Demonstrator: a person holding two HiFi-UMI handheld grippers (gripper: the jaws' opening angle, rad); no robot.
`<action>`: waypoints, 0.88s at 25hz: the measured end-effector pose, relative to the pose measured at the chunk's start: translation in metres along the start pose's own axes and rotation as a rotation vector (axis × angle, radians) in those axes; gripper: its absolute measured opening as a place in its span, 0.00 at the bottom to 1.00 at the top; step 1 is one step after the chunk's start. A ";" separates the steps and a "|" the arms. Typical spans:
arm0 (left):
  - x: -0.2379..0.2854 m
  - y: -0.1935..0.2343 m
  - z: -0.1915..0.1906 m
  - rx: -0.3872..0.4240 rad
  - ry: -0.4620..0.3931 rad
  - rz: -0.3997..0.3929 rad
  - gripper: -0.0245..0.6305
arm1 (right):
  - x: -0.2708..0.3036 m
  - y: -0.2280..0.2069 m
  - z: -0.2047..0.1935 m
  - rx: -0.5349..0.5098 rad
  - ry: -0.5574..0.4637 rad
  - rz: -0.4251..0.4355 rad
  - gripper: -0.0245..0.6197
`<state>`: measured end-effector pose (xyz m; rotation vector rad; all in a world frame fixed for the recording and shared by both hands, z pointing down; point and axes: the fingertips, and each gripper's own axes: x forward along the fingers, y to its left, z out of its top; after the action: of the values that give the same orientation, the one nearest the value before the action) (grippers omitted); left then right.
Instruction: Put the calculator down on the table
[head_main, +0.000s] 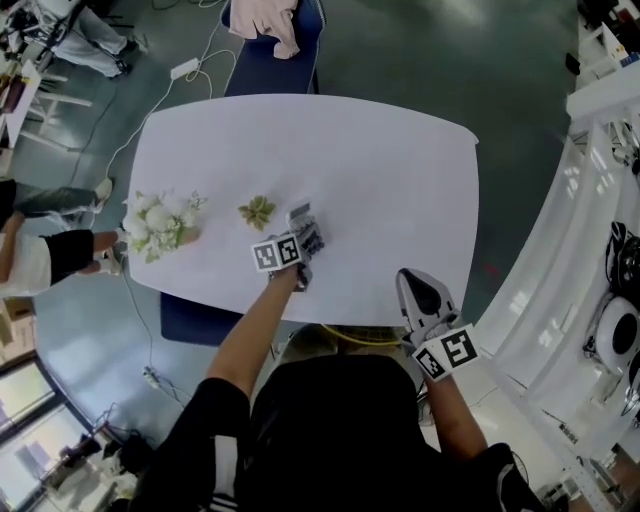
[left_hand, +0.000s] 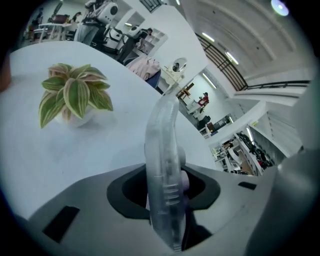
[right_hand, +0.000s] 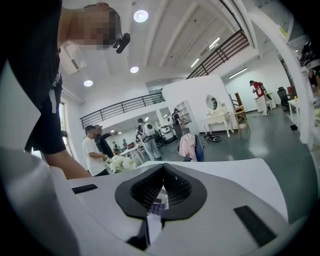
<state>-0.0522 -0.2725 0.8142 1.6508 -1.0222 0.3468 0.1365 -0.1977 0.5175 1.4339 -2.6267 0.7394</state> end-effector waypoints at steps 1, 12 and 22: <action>0.000 0.003 0.000 -0.024 -0.004 0.021 0.26 | 0.000 -0.005 0.001 0.000 0.000 -0.004 0.04; -0.002 0.023 -0.006 0.023 0.025 0.193 0.46 | 0.004 -0.032 0.003 0.022 -0.002 -0.024 0.04; -0.022 0.032 -0.009 -0.011 0.003 0.196 0.49 | -0.002 -0.011 0.005 -0.029 -0.011 -0.012 0.04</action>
<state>-0.0869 -0.2554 0.8225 1.5427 -1.1850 0.4724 0.1474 -0.2031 0.5168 1.4490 -2.6239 0.6908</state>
